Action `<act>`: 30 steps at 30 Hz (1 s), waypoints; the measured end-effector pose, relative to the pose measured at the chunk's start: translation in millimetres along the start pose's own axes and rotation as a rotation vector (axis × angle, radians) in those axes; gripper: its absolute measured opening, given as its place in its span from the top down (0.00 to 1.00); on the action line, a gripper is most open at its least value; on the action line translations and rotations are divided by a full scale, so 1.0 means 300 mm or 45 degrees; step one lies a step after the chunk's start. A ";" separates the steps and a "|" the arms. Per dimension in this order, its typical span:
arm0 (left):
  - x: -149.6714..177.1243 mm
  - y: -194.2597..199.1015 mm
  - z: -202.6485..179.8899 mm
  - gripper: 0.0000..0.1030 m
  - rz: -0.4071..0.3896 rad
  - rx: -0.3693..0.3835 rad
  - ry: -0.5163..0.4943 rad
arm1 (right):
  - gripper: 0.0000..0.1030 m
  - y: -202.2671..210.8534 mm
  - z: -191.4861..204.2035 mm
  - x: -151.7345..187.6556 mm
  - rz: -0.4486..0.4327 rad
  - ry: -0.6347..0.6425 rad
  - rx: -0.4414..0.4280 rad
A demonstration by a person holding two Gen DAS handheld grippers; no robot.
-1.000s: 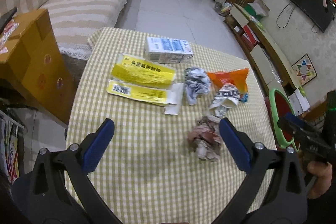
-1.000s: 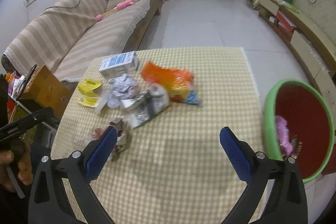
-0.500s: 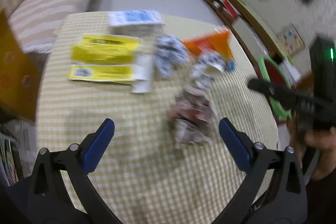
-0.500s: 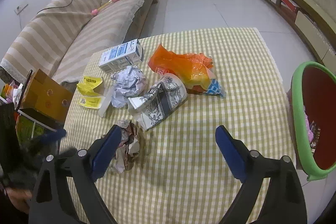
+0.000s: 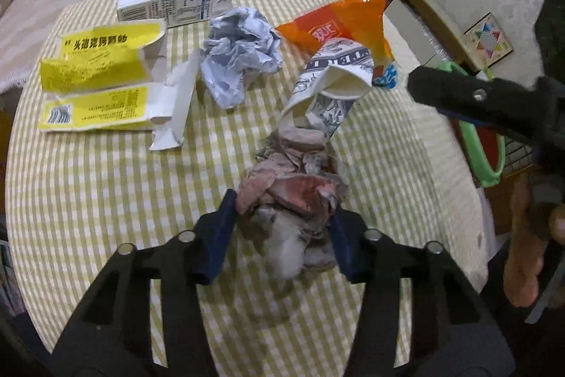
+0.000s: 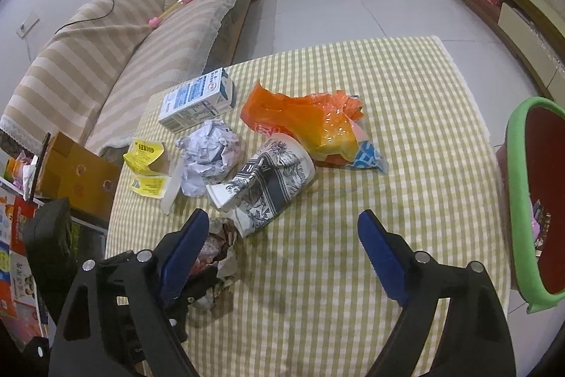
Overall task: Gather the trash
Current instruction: 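Grasp the crumpled newspaper wad with the left tool while the right tool grasps the printed paper cup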
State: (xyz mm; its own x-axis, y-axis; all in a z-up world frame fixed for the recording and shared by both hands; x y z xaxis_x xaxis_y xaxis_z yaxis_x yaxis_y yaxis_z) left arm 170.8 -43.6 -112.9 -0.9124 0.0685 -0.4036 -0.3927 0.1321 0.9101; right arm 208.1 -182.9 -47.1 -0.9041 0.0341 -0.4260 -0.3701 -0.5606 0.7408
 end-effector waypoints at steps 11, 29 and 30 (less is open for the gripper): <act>0.031 0.109 0.176 0.62 -0.066 -0.043 0.133 | 0.36 -0.079 0.054 -0.037 0.031 -0.023 -0.081; 0.054 0.159 0.228 0.62 -0.100 -0.016 0.177 | 0.67 -0.089 0.026 -0.056 0.032 -0.172 -0.126; 0.054 0.163 0.223 0.62 -0.102 -0.014 0.172 | 0.67 -0.079 0.025 -0.048 0.035 -0.166 -0.124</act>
State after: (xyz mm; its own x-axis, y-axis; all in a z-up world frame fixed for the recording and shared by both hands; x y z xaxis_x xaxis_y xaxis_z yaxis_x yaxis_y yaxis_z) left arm 144.8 30.2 -81.3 -0.8849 -0.0755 -0.4597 -0.4657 0.1213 0.8766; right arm 228.3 -164.0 -54.6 -0.9361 0.1211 -0.3303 -0.3281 -0.6399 0.6950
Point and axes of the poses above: each gripper's, at about its wrist camera, not at the fingertips, and y roughly against the way its jaws point, z to its left, x to its underside, the point moved 1 cm from there along -y, roughly the way its jaws point, and after that the axes turned 13 degrees about -x, right-handed, at the moved point
